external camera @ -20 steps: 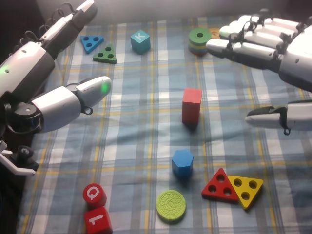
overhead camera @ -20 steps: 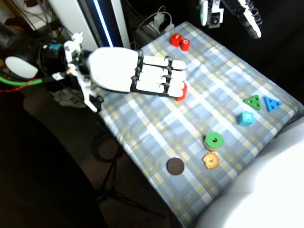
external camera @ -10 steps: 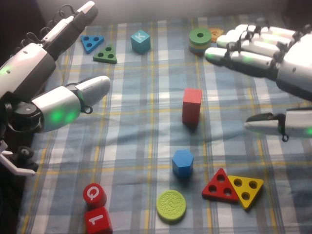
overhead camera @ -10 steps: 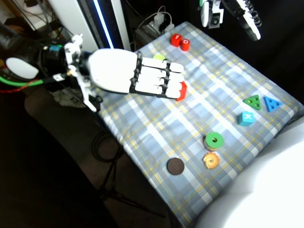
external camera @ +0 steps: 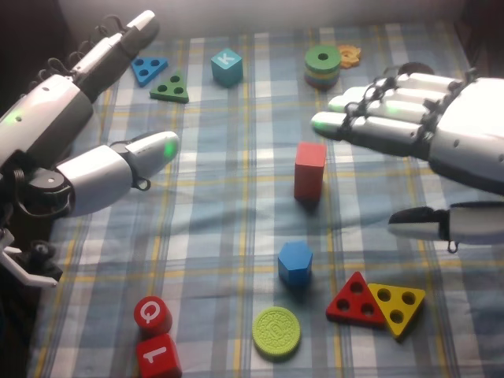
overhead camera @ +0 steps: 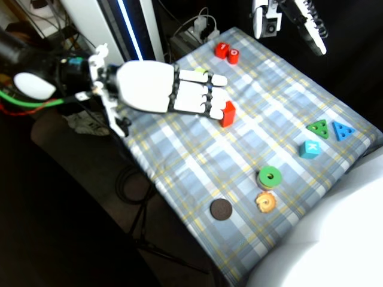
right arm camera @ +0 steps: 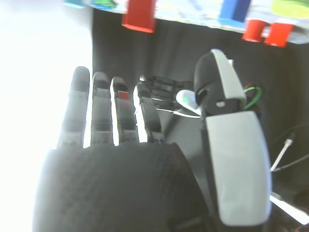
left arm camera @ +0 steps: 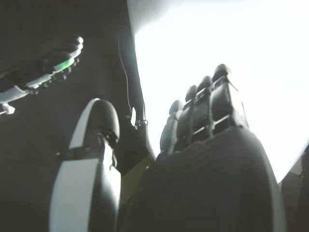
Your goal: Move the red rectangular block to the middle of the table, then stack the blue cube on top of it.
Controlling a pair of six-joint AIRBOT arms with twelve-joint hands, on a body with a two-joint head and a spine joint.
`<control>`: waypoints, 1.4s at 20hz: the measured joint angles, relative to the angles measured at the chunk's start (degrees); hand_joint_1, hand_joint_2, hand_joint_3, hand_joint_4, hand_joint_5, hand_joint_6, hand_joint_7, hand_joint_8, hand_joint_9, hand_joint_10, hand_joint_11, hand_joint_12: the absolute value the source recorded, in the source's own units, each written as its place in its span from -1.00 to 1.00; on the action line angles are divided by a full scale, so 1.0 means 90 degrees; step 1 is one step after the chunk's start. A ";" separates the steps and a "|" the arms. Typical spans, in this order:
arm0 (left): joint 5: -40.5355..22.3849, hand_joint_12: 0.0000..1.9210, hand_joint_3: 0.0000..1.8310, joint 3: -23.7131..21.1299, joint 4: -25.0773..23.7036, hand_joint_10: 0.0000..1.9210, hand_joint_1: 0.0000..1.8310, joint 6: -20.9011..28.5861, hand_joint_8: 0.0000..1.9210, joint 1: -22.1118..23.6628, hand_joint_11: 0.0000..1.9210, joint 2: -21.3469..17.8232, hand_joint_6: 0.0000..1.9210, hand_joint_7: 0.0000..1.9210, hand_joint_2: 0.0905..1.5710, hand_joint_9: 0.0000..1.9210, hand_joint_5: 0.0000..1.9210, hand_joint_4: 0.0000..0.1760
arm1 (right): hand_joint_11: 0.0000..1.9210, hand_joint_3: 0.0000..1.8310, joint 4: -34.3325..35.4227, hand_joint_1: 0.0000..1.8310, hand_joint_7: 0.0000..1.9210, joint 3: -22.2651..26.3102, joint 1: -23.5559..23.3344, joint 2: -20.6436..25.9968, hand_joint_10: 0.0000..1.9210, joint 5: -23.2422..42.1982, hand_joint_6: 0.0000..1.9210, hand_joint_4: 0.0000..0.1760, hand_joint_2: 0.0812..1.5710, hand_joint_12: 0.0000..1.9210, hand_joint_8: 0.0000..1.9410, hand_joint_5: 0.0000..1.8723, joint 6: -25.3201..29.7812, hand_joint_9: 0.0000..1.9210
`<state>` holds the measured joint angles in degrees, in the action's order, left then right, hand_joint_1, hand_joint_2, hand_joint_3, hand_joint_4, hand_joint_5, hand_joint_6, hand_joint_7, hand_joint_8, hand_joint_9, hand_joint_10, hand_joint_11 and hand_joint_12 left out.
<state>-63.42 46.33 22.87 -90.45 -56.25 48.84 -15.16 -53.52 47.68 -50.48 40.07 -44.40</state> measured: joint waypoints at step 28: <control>-0.0580 -1.00 -1.00 -0.0124 0.0442 -1.00 -0.24 0.0063 -1.00 -0.0211 -1.00 -0.0087 -1.00 -1.00 0.68 -1.00 -0.98 -0.30 | -1.00 -1.00 -0.6171 -0.10 -0.67 -0.0792 -0.1826 -0.1333 -0.83 -0.1608 -0.99 -1.00 0.41 0.41 -0.99 -0.71 0.4158 -0.65</control>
<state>-68.64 45.21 26.85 -89.89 -58.15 48.05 -70.70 -60.64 31.24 -62.48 25.61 -6.98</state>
